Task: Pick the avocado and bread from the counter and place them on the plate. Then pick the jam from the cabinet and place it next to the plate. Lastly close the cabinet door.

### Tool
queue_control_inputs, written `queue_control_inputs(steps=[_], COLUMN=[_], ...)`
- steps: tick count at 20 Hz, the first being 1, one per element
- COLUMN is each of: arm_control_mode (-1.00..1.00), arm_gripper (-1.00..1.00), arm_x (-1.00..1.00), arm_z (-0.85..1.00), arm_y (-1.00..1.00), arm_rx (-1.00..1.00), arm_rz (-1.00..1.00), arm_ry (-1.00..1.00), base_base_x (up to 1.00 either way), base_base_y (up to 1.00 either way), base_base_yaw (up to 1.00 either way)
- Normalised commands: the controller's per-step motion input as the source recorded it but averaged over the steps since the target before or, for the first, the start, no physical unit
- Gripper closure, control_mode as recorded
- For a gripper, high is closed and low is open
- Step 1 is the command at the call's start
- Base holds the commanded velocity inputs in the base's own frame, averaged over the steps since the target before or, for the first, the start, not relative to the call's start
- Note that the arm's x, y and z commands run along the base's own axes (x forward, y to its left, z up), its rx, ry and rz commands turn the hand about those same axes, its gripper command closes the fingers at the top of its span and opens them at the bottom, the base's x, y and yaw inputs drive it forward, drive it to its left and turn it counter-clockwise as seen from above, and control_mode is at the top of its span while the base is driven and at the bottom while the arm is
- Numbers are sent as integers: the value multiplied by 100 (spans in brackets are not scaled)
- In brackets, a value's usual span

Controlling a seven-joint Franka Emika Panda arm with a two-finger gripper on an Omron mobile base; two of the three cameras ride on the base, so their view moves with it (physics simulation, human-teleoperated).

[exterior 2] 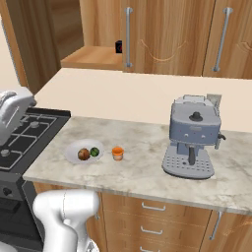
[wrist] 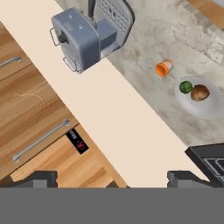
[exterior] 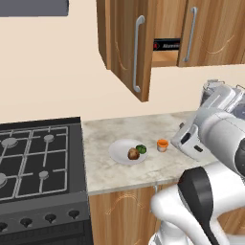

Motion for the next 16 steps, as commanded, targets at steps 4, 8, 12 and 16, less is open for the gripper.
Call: queue_control_inputs(steps=[4, 8, 12, 16], arm_control_mode=[-100, -100, -100, -100], arm_gripper=[-100, -100, -100, -100], arm_x=[-26, -3, 4, 29], arm_z=[2, 13, 10, 11], arm_y=[66, 61, 53, 38], arm_rx=[-17, -20, -17, -15], arm_rz=[0, 0, 0, 0], arm_ry=[0, 0, 0, 0], base_base_x=[0, 0, 0, 0], base_base_y=[0, 0, 0, 0], base_base_yaw=[0, 0, 0, 0])
